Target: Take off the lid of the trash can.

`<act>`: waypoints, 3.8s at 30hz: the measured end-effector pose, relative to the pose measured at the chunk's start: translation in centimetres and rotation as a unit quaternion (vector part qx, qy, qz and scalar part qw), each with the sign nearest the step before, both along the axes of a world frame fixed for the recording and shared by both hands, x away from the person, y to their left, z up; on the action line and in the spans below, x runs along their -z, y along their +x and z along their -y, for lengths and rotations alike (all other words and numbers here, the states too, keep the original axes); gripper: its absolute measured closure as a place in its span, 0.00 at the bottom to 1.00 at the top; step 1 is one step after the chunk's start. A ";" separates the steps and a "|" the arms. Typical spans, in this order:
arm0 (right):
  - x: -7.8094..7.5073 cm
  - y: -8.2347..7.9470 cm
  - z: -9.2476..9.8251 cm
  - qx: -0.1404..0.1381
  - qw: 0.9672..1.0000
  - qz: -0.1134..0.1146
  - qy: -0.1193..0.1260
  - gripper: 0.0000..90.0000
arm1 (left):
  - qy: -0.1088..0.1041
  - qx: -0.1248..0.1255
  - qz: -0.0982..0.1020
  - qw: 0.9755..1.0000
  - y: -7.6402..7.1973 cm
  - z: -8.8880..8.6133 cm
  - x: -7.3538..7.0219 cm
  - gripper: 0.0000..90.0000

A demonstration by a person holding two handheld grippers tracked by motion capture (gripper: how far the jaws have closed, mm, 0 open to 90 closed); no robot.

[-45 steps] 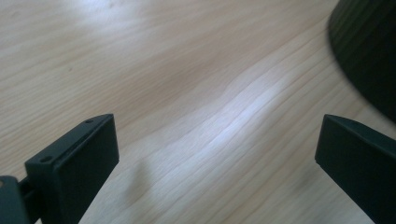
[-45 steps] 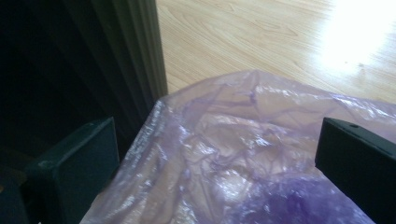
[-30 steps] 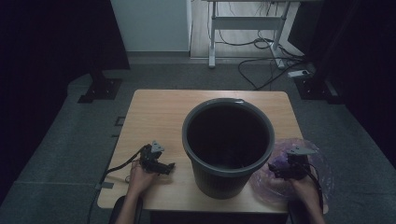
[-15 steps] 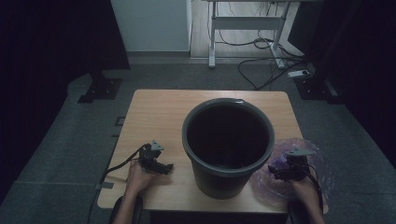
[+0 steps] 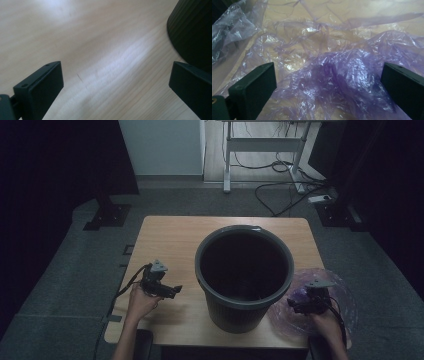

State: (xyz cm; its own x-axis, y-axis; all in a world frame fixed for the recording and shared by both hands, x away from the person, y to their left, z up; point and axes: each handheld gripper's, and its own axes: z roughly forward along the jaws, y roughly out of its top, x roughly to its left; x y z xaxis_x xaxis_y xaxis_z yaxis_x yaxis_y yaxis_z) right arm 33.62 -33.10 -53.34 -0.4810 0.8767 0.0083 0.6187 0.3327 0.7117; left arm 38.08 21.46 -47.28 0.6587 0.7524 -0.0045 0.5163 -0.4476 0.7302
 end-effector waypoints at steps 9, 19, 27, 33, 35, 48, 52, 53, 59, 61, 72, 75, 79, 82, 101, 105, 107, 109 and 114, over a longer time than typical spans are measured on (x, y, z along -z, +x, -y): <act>0.9 0.2 -0.1 -0.003 1.000 -0.013 -0.005 0.01 | -0.028 0.005 0.021 0.999 -0.3 0.0 -5.0 0.00; 2.0 0.4 0.0 -0.012 1.000 -0.013 -0.016 0.00 | -0.007 0.018 0.006 1.000 -0.6 1.4 -11.3 0.00; 2.4 0.3 0.3 -0.015 1.000 0.000 -0.003 0.00 | -0.020 0.036 -0.002 0.999 -0.5 2.1 -14.6 0.00; 2.4 0.3 0.3 -0.016 1.000 0.001 -0.001 0.00 | -0.004 0.044 -0.015 0.999 -0.2 3.2 -16.8 0.01; 2.4 0.3 0.3 -0.016 1.000 0.001 -0.001 0.00 | 0.003 0.048 -0.018 0.999 0.0 3.8 -17.7 0.02; 2.4 0.3 0.4 -0.018 1.000 0.002 -0.001 0.00 | 0.059 0.078 -0.098 0.990 1.6 7.3 -21.9 0.02; 2.4 0.3 0.3 -0.018 1.000 0.002 -0.001 0.00 | 0.078 0.070 -0.122 0.987 2.4 8.6 -22.4 0.06; 2.4 0.3 0.3 -0.017 1.000 0.002 0.000 0.00 | 0.085 0.066 -0.127 0.986 2.6 9.1 -22.5 0.07; 2.4 0.4 0.3 -0.018 1.000 0.002 0.000 0.00 | 0.121 0.057 -0.145 0.980 3.7 11.2 -23.1 0.18; 2.4 0.4 0.3 -0.019 1.000 0.002 0.000 0.00 | 0.134 0.059 -0.154 0.977 3.9 12.0 -23.2 0.25; 2.4 0.4 0.4 -0.022 1.000 0.003 0.000 0.00 | 0.216 0.057 -0.193 0.955 5.6 16.1 -22.6 0.44; 2.4 0.4 0.4 -0.023 1.000 0.003 0.000 0.00 | 0.228 0.062 -0.200 0.951 5.8 16.9 -22.4 0.53; 2.4 0.4 0.4 -0.023 1.000 0.003 -0.001 0.00 | 0.250 0.063 -0.219 0.941 6.1 17.7 -22.0 0.71; 2.4 0.4 0.4 -0.023 1.000 0.003 0.000 0.00 | 0.259 0.059 -0.222 0.938 6.2 18.0 -21.9 0.79; 2.4 0.4 0.4 -0.024 1.000 0.003 0.000 0.00 | 0.243 0.033 -0.224 0.943 6.5 18.5 -25.2 0.86; 2.4 0.5 0.4 -0.024 1.000 0.003 0.000 0.00 | 0.212 0.038 -0.243 0.946 7.2 17.9 -25.8 0.88; 2.4 0.4 0.4 -0.024 1.000 0.003 0.000 0.00 | 0.205 0.041 -0.251 0.945 7.5 17.6 -25.9 0.88; 2.4 0.4 0.4 -0.024 1.000 0.003 0.000 0.00 | 0.197 0.046 -0.258 0.945 7.6 17.5 -26.0 0.89; 2.4 0.4 0.4 -0.024 1.000 0.003 0.000 0.00 | 0.184 0.049 -0.268 0.944 7.9 17.1 -26.4 0.89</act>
